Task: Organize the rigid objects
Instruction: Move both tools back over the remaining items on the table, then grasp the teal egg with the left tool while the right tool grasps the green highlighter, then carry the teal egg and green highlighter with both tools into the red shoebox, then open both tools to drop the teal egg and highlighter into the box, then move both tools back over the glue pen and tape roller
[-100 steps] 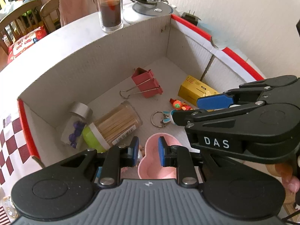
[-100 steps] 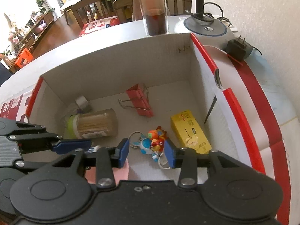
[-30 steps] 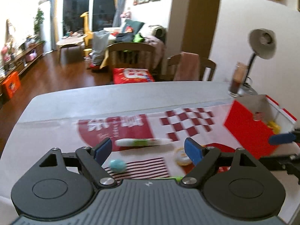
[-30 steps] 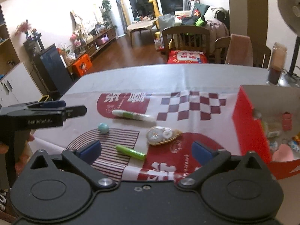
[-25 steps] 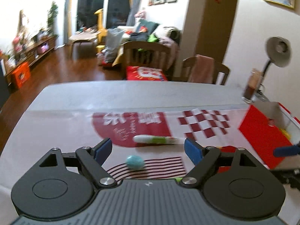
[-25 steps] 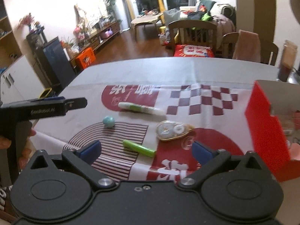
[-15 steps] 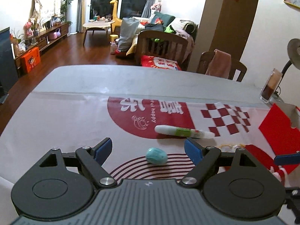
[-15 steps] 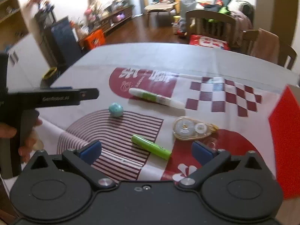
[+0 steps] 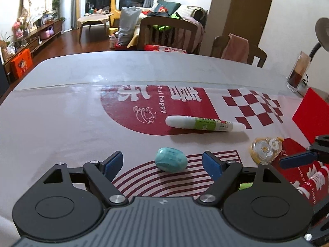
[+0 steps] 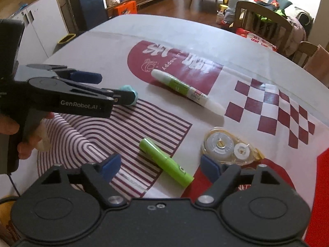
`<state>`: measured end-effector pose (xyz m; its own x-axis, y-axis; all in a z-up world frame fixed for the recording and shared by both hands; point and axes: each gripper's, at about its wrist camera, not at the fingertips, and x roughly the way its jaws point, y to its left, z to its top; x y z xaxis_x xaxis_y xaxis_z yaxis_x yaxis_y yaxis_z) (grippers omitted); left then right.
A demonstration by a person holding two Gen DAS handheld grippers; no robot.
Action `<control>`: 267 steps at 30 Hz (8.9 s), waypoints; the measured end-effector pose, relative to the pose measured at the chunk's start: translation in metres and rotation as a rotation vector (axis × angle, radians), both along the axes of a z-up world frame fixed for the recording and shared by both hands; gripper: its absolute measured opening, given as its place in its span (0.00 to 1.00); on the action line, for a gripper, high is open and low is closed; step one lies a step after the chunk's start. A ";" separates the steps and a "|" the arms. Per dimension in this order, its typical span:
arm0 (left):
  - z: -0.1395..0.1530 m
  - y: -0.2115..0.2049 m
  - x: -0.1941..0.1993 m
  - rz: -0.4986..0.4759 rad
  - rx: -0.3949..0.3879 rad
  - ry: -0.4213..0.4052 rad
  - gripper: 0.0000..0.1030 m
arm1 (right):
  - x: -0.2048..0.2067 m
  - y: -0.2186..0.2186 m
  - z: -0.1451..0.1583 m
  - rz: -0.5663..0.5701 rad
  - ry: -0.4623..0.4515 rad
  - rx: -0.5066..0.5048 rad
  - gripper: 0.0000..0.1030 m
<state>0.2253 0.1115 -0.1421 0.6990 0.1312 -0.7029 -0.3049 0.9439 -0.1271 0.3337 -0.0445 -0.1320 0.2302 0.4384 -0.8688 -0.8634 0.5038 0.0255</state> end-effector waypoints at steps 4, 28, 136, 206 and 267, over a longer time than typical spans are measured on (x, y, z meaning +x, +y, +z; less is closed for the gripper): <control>-0.007 0.002 0.006 -0.020 -0.003 0.005 0.82 | 0.005 0.005 -0.008 0.027 0.007 -0.013 0.64; -0.019 -0.005 0.022 -0.080 0.015 0.008 0.57 | -0.012 0.016 -0.020 0.074 -0.045 -0.044 0.24; 0.057 -0.417 0.242 -0.535 0.023 0.272 0.38 | 0.208 -0.368 0.049 -0.679 -0.002 0.093 0.15; 0.157 -0.291 0.102 -0.417 -0.049 -0.036 0.52 | 0.104 -0.305 0.130 -0.499 -0.024 0.213 0.57; -0.011 -0.019 0.111 -0.571 0.168 0.063 0.81 | 0.043 -0.043 -0.009 -0.406 0.046 0.039 0.99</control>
<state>0.3363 0.0924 -0.1530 0.6490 -0.1400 -0.7478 0.2549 0.9661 0.0403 0.3764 -0.0875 -0.1414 0.3522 0.3529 -0.8669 -0.5922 0.8012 0.0855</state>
